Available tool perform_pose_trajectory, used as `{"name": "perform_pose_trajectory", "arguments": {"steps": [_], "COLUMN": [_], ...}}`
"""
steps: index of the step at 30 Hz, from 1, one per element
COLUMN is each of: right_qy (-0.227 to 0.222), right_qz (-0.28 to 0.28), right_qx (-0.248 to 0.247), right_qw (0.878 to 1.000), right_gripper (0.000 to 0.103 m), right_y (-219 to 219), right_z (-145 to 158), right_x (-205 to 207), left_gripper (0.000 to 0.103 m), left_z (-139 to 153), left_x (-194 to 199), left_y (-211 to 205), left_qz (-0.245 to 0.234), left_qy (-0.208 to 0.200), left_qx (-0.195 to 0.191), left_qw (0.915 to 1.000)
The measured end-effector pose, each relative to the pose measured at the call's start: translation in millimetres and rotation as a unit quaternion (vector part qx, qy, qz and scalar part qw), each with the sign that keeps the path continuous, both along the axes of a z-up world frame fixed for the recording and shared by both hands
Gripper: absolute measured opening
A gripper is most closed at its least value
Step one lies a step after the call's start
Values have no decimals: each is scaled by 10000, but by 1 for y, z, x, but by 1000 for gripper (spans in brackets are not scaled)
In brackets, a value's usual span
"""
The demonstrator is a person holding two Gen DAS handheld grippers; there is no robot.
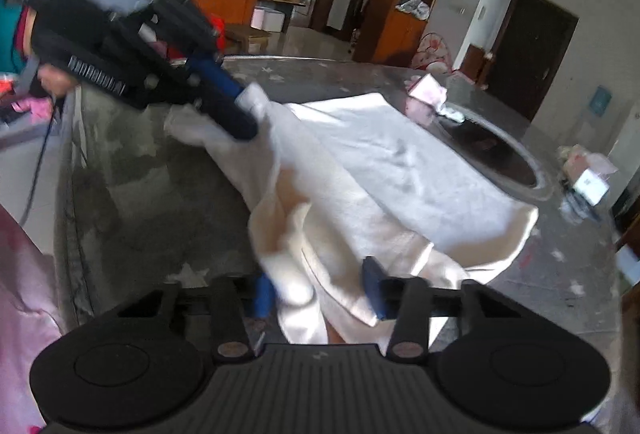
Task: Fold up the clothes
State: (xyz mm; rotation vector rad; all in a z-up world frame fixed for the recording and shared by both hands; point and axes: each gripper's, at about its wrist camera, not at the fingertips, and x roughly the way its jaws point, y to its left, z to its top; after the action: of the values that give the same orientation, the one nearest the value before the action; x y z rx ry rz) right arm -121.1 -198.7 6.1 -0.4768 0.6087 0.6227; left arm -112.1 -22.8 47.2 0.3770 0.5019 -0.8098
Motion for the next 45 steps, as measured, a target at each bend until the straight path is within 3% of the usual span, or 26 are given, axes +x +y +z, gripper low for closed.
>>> {"name": "perform_pose_trajectory", "arguments": {"steps": [3,6,9,16,19,23,25,33,35,37,45], "right_qy": [249,474,654,682,648,591,562,417,361,305,218], "right_qz": [-17,-114,-221,-280,-267,-250,-241,-215,-215,-216,72], "right_qx": [217,415,633,767,706,570,502,336,367,398,552], "right_qw": [9995,9979,9956,9943,9950,9963,9969,9983,9984,9985,9982], "right_gripper": [15,15,14,14,14,16,18,23,13,11,10], "right_y": [-4,-7,-11,-11,-9,-9,-8,-8,-9,-9,-14], "right_z": [5,10,17,31,31,23,18,9,11,13,39], "right_x": [8,15,21,29,28,22,19,6,3,-1,-28], "left_gripper": [17,26,44,46,46,20,13,8,7,6,6], "left_z": [-5,-11,-18,-34,-36,-36,-34,-27,-25,-22,3], "left_x": [-6,-13,-23,-33,-30,-25,-23,-19,-19,-20,-40], "left_y": [4,6,6,9,13,21,24,32,32,33,44], "left_qz": [5,40,65,138,182,213,251,391,414,440,406], "left_qy": [-34,-105,-289,-532,-511,-411,-341,-175,-157,-141,-123], "left_qx": [20,88,308,686,694,651,563,324,273,220,65], "left_qw": [10000,9999,9991,9961,9961,9968,9975,9986,9986,9987,9991]}}
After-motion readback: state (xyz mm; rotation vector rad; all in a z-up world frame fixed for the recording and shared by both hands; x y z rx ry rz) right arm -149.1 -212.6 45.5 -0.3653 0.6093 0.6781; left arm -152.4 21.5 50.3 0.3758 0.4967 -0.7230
